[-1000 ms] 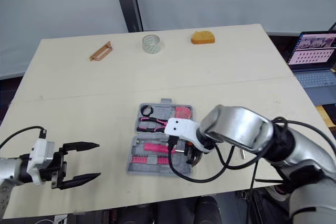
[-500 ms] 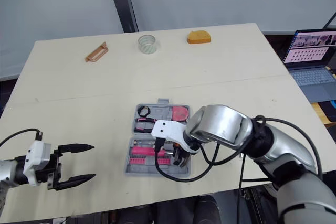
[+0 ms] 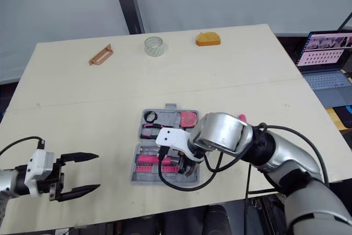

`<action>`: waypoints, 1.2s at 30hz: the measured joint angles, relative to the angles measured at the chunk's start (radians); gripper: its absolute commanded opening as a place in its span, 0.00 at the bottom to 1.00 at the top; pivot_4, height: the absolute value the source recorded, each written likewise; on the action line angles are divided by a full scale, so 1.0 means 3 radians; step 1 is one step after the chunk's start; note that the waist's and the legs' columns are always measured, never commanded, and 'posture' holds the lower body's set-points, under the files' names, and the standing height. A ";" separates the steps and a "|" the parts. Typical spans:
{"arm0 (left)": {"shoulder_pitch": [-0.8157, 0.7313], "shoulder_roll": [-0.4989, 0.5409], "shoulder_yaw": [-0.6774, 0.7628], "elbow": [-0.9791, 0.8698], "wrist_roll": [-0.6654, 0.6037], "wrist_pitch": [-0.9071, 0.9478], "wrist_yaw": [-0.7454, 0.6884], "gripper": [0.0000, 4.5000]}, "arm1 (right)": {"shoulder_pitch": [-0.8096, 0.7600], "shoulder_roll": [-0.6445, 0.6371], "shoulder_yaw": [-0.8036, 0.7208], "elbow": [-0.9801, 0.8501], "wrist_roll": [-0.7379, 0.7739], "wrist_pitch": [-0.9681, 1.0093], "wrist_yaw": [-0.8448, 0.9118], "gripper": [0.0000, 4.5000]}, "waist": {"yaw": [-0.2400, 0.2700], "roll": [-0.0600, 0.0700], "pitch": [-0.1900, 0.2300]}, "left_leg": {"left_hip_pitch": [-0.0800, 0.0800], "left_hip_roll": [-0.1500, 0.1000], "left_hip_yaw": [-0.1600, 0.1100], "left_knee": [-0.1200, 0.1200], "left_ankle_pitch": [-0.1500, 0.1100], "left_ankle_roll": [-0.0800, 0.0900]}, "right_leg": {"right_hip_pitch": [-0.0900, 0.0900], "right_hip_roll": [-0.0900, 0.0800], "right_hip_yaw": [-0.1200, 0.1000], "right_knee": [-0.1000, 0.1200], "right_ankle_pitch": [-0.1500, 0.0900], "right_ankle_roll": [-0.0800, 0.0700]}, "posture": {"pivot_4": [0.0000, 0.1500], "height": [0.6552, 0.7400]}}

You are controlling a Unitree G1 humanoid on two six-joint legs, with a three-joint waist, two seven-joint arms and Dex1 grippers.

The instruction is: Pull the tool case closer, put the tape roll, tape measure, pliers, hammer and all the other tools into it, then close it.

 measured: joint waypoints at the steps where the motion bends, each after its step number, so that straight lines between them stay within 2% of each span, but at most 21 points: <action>1: 0.0004 0.0000 0.0000 0.0000 0.0004 -0.0005 0.0001 1.00 | 0.0002 0.0006 0.0015 0.0006 -0.0015 -0.0009 0.0002 0.02 | 0.0001 0.0000 0.0000 | 0.0000 0.0000 0.0000 0.0000 0.0000 0.0000 | 0.0000 0.0000 0.0000 0.0000 0.0000 0.0000 | 1.00 1.00; 22: 0.0113 0.0000 0.0060 -0.0001 0.0015 -0.0081 0.0033 1.00 | 0.0045 0.0123 0.0121 0.0259 -0.0274 -0.0322 0.0076 0.02 | -0.0002 -0.0001 0.0000 | 0.0001 0.0000 0.0000 0.0000 0.0000 0.0000 | 0.0000 0.0000 0.0000 0.0002 0.0000 0.0000 | 1.00 1.00; 24: 0.0113 0.0000 0.0060 -0.0001 0.0015 -0.0093 0.0033 1.00 | 0.0047 0.0104 0.0149 0.0259 -0.0296 -0.0369 0.0090 0.21 | -0.0002 -0.0001 -0.0001 | 0.0001 0.0000 0.0000 0.0000 0.0000 0.0000 | 0.0000 0.0000 0.0000 0.0002 0.0000 0.0000 | 1.00 1.00; 25: 0.0113 0.0000 0.0060 -0.0001 0.0015 -0.0099 0.0033 1.00 | 0.0047 0.0094 0.0162 0.0259 -0.0307 -0.0380 0.0101 0.27 | -0.0001 -0.0001 -0.0001 | 0.0001 0.0000 0.0000 0.0000 0.0000 0.0000 | 0.0000 0.0000 0.0000 0.0002 0.0000 0.0000 | 1.00 1.00; 29: 0.0114 0.0000 0.0060 -0.0001 0.0015 -0.0101 0.0034 1.00 | 0.0048 0.0031 0.0210 0.0230 -0.0314 -0.0463 0.0186 0.70 | -0.0002 -0.0001 -0.0001 | 0.0001 0.0000 0.0000 0.0000 0.0000 0.0000 | 0.0000 0.0000 0.0000 0.0002 0.0000 0.0000 | 1.00 1.00; 33: 0.0123 0.0000 0.0060 -0.0001 0.0015 -0.0101 0.0036 1.00 | 0.0039 -0.0044 0.0129 0.0084 -0.0292 -0.0429 0.0241 0.70 | 0.0000 -0.0001 -0.0001 | 0.0001 0.0000 0.0000 0.0000 0.0000 0.0000 | 0.0000 0.0000 0.0000 0.0002 0.0000 0.0000 | 1.00 1.00; 36: 0.0123 0.0000 0.0061 -0.0004 0.0015 -0.0101 0.0047 1.00 | 0.0034 -0.0084 -0.0217 -0.0109 -0.0228 -0.0376 0.0275 0.70 | 0.0004 -0.0003 -0.0001 | 0.0001 0.0001 0.0000 0.0000 0.0000 0.0000 | 0.0000 0.0000 0.0000 0.0002 0.0000 0.0000 | 1.00 1.00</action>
